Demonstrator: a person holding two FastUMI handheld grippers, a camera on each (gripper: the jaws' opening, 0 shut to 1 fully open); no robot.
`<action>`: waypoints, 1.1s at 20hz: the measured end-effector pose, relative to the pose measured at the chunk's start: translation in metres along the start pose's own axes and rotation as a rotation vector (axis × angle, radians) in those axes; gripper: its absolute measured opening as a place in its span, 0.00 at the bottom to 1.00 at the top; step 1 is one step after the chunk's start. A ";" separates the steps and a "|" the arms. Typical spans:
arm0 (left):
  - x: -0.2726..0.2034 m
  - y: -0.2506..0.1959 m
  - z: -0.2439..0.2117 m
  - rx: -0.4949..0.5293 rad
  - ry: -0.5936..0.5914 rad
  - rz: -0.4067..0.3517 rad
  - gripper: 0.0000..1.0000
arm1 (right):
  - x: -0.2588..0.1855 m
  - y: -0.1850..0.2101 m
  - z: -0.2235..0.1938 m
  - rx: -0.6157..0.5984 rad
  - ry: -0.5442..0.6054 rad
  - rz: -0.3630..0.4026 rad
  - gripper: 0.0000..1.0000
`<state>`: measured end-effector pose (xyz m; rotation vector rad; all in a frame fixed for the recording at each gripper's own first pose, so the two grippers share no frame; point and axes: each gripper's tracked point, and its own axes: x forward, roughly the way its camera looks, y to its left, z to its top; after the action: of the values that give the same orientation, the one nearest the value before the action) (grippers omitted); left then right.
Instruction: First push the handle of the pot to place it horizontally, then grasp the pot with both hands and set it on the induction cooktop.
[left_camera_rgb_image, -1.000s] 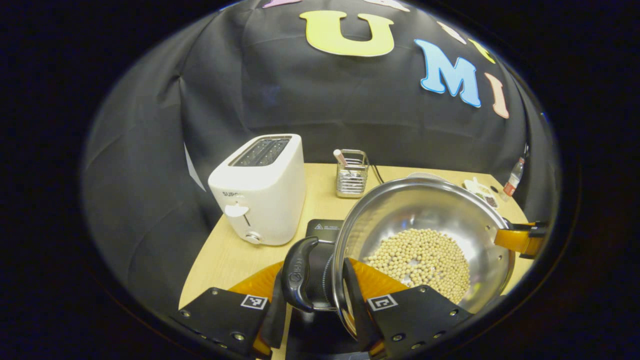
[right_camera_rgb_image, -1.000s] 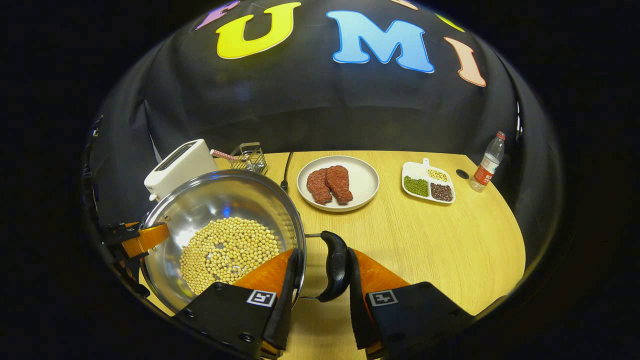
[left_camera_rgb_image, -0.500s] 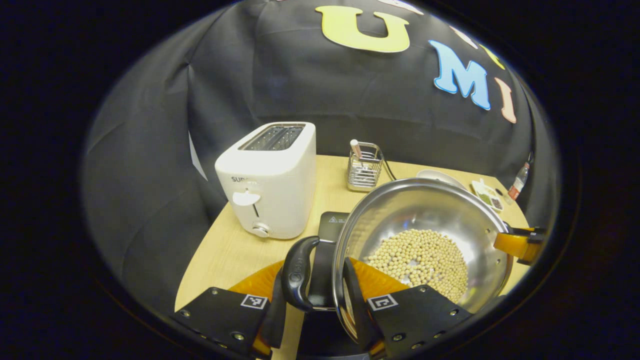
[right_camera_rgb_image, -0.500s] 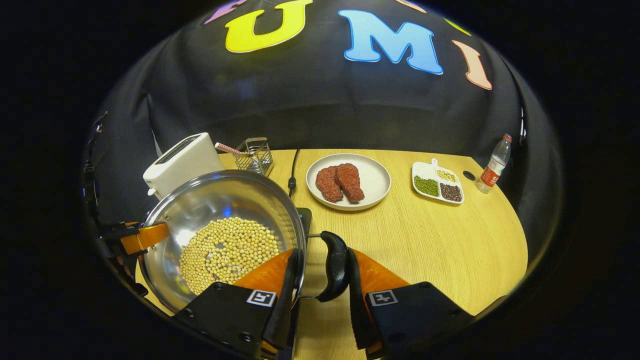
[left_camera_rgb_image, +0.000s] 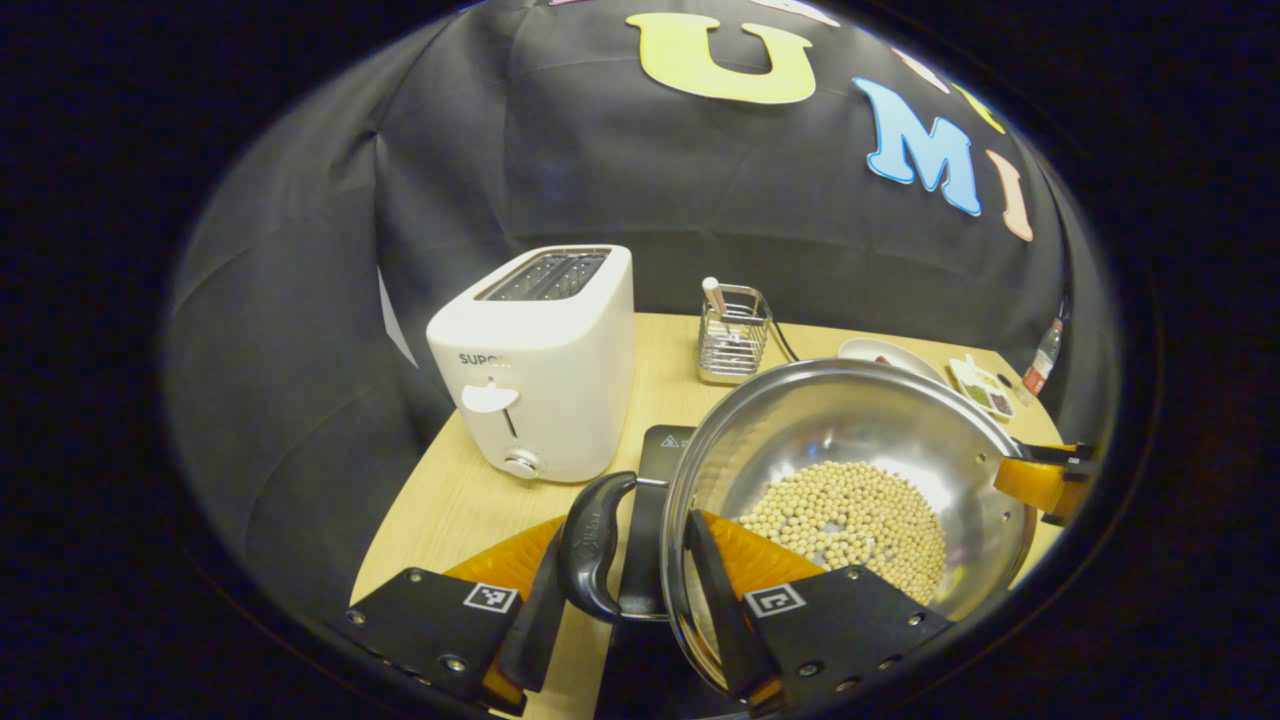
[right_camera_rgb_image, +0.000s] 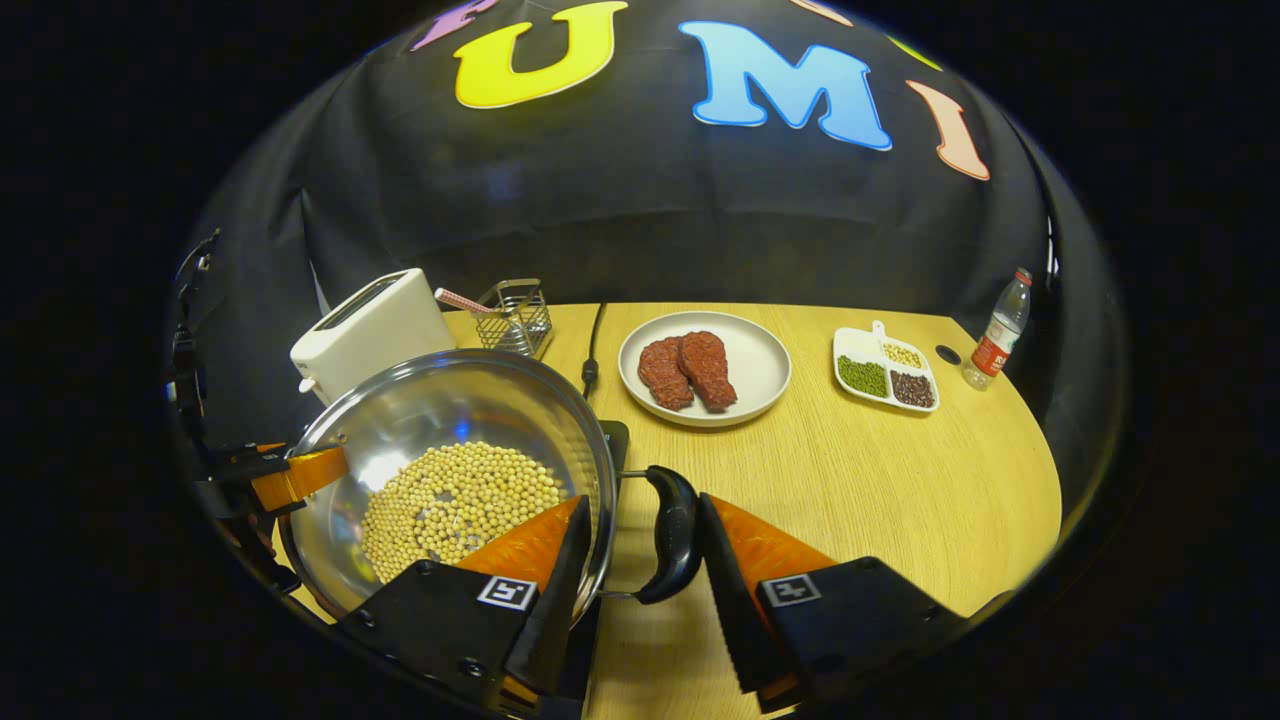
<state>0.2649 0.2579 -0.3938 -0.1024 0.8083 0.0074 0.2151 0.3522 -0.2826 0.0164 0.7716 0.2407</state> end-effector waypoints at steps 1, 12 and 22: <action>0.000 0.001 -0.001 -0.006 0.000 0.011 0.70 | -0.001 0.001 -0.001 -0.010 -0.006 0.000 0.79; -0.087 -0.027 0.079 0.030 -0.314 0.111 0.86 | -0.081 -0.065 0.062 0.032 -0.285 -0.060 0.97; -0.216 -0.175 0.104 0.029 -0.507 0.044 0.81 | -0.210 -0.191 0.065 -0.012 -0.502 -0.136 0.97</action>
<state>0.1983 0.1001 -0.1512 -0.0516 0.3033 0.0612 0.1551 0.1251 -0.1106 0.0116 0.2700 0.1034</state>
